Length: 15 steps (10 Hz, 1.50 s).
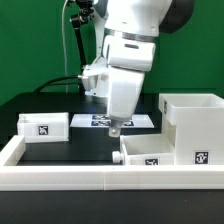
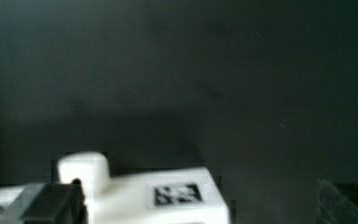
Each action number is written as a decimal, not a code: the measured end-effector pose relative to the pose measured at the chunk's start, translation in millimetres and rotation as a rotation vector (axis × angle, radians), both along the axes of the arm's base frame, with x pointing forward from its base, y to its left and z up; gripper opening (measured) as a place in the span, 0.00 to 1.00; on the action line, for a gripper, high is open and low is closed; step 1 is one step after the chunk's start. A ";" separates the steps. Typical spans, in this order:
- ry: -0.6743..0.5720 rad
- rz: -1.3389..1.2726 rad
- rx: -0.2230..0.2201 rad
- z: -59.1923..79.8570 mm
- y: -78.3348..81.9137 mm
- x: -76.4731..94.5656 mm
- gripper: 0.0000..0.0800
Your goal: Assemble drawer
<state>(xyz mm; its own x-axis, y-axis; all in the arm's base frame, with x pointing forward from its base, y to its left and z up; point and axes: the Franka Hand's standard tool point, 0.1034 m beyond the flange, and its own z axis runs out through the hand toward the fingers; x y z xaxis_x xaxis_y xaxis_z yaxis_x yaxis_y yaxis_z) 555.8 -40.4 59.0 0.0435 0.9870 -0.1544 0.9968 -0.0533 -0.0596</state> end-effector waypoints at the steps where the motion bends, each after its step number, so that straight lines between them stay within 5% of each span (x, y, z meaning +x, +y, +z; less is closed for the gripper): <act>1: 0.001 -0.002 0.000 -0.5 -2.8 -1.1 0.81; 3: 0.008 0.025 0.022 -3.8 -6.4 -1.0 0.81; 8: 0.005 0.065 0.214 -23.4 -23.2 31.1 0.81; 10: 0.000 0.059 0.288 -23.7 -25.9 32.4 0.81; 12: 0.014 0.051 0.357 -26.8 -45.7 25.1 0.81; 15: 0.019 0.044 0.361 -31.6 -36.4 24.5 0.81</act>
Offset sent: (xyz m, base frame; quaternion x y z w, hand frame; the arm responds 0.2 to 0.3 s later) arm 0.0184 0.0198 -0.0250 0.0100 0.2057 -0.0265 0.9782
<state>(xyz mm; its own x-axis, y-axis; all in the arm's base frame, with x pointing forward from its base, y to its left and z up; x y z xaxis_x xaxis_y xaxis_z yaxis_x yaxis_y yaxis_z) 580.2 -76.8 27.4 0.0000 0.9789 0.2042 0.9962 0.0177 -0.0850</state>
